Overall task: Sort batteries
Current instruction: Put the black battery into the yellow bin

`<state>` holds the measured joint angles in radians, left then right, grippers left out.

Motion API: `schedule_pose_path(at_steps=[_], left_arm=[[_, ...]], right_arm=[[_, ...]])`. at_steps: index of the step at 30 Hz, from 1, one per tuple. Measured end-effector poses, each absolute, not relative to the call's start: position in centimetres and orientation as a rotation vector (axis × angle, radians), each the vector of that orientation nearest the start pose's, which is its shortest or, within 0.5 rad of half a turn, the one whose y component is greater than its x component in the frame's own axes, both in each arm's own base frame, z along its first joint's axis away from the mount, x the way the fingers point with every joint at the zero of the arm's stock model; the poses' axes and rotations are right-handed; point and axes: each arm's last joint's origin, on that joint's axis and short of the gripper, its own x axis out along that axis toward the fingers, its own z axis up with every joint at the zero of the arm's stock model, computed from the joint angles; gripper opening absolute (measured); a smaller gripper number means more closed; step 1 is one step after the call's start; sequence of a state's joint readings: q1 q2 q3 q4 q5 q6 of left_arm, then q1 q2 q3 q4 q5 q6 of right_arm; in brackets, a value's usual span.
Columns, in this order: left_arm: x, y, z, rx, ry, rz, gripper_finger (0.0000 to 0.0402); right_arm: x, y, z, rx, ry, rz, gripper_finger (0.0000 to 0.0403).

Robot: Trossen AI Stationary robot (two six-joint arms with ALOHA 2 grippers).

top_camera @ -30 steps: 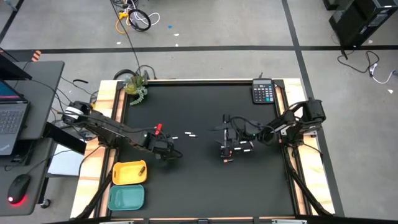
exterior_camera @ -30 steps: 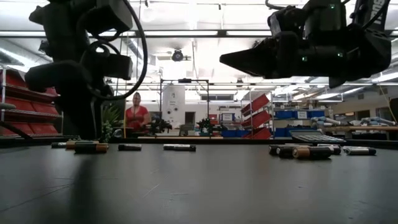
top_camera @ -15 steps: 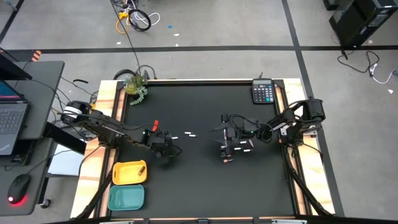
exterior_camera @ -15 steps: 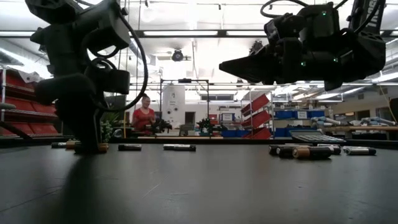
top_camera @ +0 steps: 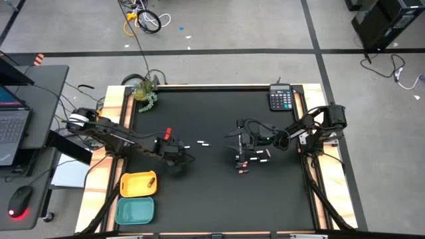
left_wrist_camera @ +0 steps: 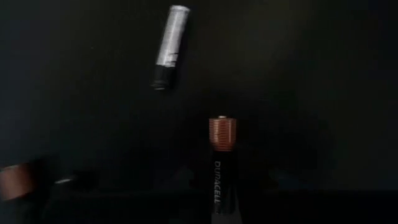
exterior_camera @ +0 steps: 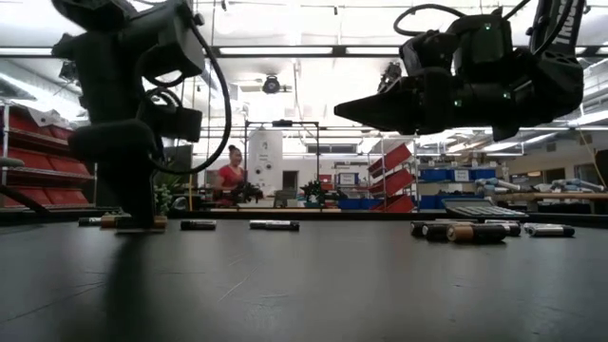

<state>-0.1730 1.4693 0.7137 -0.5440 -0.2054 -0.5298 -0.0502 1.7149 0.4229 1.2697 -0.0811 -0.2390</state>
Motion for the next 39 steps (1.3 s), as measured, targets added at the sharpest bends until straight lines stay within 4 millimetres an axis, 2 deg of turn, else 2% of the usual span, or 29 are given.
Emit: schedule_pose_path(at_steps=[6, 13, 16, 19, 22, 26, 30, 34, 39], left_arm=[[24.5, -3.8, 17.1, -0.177, 1.249, 0.346, 0.0039], [25.4, -4.7, 22.3, -0.349, 1.385, 0.220, 0.0039], [24.8, -5.1, 24.6, -0.415, 1.483, 0.239, 0.0039], [23.5, -6.0, 25.7, -0.478, 1.608, 0.302, 0.0039], [21.6, -7.8, 25.9, -0.479, 1.687, 0.355, 0.0039], [19.7, -10.6, 26.1, -0.555, 1.601, 0.353, 0.0039], [17.6, -12.4, 26.2, -0.633, 1.512, 0.414, 0.0039], [16.2, -13.6, 24.7, -0.669, 1.496, 0.460, 0.0039], [15.4, -14.3, 21.7, -0.721, 1.479, 0.478, 0.0052]], right_arm=[[27.9, -1.2, 14.3, -0.236, 0.021, 0.032, 0.0169], [27.9, -1.2, 14.3, -0.228, 0.028, 0.028, 0.0169], [27.9, -1.1, 14.3, -0.226, 0.028, 0.030, 0.0169], [27.9, -0.9, 14.1, -0.225, 0.041, 0.037, 0.0169], [27.9, -0.7, 14.1, -0.225, 0.049, 0.046, 0.0169], [27.9, -0.5, 14.0, -0.229, 0.049, 0.053, 0.0169], [27.9, -0.5, 14.1, -0.234, 0.048, 0.054, 0.0169], [27.9, -0.5, 14.1, -0.235, 0.044, 0.060, 0.0169], [27.9, -0.5, 14.1, -0.235, 0.044, 0.062, 0.0169]])
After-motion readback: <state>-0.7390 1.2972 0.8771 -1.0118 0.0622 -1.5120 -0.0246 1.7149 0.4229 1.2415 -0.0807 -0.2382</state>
